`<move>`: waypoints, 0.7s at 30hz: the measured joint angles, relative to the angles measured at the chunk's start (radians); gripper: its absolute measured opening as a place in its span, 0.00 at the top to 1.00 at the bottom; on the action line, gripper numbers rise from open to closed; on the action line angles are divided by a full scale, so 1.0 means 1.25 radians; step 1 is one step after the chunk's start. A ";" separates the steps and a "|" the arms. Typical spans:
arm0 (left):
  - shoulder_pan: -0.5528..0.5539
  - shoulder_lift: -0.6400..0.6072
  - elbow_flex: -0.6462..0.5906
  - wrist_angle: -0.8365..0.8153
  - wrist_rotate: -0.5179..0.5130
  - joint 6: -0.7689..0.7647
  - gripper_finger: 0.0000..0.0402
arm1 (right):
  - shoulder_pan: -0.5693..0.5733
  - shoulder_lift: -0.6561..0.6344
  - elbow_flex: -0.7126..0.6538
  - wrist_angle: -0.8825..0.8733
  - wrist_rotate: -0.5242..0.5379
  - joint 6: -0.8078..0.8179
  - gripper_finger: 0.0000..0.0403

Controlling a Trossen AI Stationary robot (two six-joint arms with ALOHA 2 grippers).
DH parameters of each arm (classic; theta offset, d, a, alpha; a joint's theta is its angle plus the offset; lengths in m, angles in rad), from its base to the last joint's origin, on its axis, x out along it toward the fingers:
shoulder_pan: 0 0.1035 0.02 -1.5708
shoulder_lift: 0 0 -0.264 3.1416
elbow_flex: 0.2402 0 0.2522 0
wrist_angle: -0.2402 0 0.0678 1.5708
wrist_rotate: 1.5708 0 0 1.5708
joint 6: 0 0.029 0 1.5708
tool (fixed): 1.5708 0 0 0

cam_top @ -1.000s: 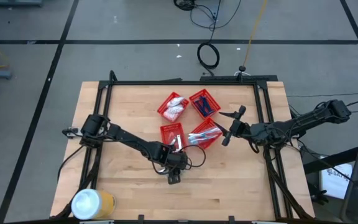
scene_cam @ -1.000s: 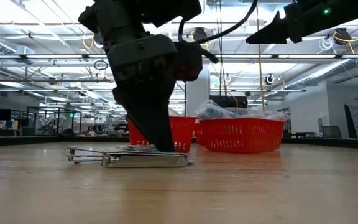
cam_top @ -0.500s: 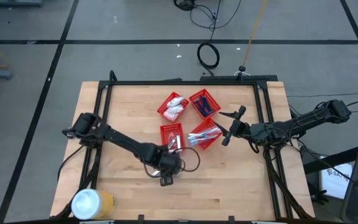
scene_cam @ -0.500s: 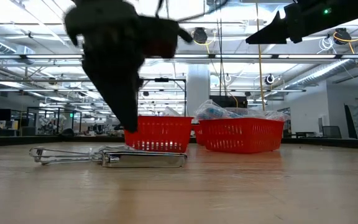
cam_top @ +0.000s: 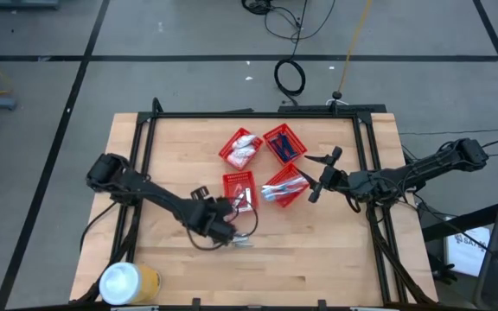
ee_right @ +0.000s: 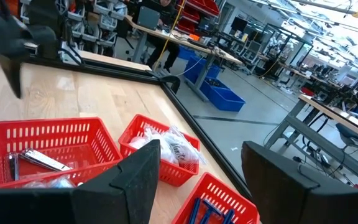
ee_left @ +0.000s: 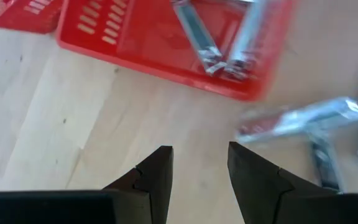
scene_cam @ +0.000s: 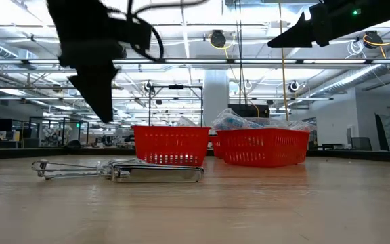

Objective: Pick & Place Travel size toiletries
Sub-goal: Put the silver nail cutter into the bottom left red bin

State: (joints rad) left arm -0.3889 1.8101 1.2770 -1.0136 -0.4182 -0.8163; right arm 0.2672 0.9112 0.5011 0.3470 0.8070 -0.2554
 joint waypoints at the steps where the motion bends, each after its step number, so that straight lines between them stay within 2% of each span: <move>1: 0.010 0.003 -0.009 0.013 0.000 -0.003 0.62 | 0.000 0.000 0.000 0.000 0.000 0.000 0.47; 6: 0.061 0.004 -0.057 0.109 0.009 -0.002 0.62 | 0.000 0.000 0.000 0.000 0.000 0.000 0.47; 10: 0.085 0.004 -0.064 0.168 0.044 0.040 0.62 | 0.000 0.000 0.000 0.000 0.000 0.000 0.47; 15: 0.097 0.004 -0.064 0.245 0.048 0.096 0.62 | 0.000 0.000 0.000 0.000 0.000 -0.001 0.47; 21: 0.105 0.004 -0.064 0.240 0.049 0.129 0.62 | 0.000 0.000 0.000 0.000 0.000 -0.002 0.47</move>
State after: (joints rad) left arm -0.2573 1.8149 1.1965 -0.7141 -0.3573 -0.6550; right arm 0.2672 0.9115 0.5011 0.3470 0.8070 -0.2576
